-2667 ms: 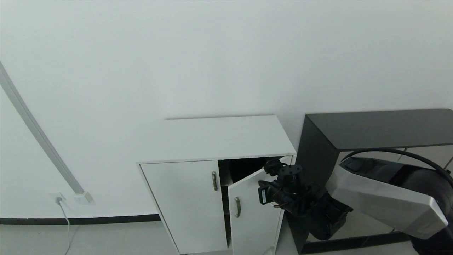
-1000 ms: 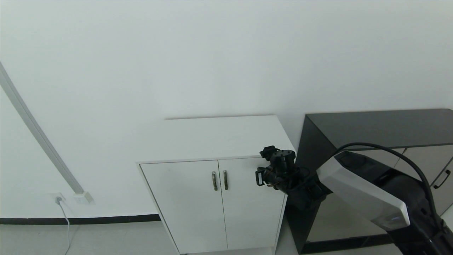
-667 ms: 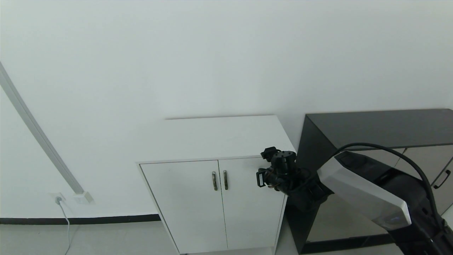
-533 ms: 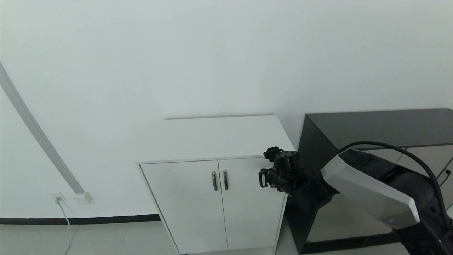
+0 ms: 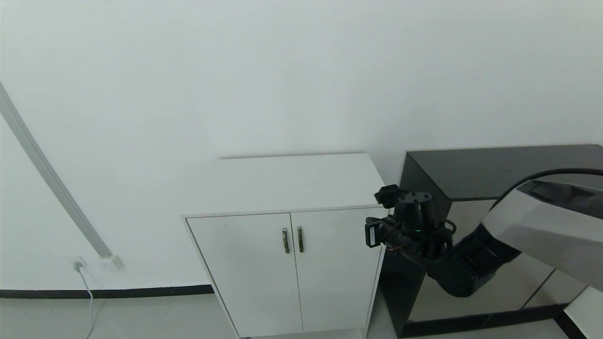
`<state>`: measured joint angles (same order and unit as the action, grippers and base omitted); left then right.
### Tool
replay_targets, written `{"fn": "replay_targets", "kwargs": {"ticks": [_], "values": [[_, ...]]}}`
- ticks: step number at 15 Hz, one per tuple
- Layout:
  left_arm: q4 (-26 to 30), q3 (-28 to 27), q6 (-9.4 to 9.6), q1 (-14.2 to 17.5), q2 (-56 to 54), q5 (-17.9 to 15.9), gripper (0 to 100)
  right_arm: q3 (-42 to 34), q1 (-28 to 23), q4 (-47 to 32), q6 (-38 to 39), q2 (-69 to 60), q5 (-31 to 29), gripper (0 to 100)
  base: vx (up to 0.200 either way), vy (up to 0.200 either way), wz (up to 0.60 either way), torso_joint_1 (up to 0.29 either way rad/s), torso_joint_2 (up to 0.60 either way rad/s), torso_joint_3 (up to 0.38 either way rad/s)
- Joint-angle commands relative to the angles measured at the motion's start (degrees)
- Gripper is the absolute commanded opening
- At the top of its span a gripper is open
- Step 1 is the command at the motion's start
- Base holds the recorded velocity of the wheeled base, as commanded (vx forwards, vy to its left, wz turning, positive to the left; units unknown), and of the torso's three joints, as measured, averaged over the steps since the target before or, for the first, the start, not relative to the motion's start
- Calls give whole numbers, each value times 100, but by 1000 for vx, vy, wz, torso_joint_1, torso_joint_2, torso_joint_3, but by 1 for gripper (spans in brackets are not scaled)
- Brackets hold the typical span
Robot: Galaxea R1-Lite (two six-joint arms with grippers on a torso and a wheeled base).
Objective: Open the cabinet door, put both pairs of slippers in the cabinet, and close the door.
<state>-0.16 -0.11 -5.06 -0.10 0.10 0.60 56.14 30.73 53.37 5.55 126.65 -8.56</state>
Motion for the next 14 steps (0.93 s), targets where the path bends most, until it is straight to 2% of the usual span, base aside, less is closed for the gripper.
{"fn": "replay_targets", "kwargs": {"ticks": [1,3,8,11,14], "values": [[-2,2,5,1,-1,2,0,-868,-313,200,-1,-1098,-85,0,0,0,0,0,0,0],[-2,2,-4,1,-1,2,0,-1333,-612,209,-10,-1678,-85,0,0,0,0,0,0,0],[-2,2,-4,1,-1,2,0,-2397,-1737,191,-335,-3164,-76,0,0,0,0,0,0,0],[-2,2,-4,1,-1,2,0,-2968,-2186,182,-563,-3867,-67,0,0,0,0,0,0,0],[-2,2,-4,1,-1,2,0,-3469,-2388,165,-625,-4491,-32,0,0,0,0,0,0,0]]}}
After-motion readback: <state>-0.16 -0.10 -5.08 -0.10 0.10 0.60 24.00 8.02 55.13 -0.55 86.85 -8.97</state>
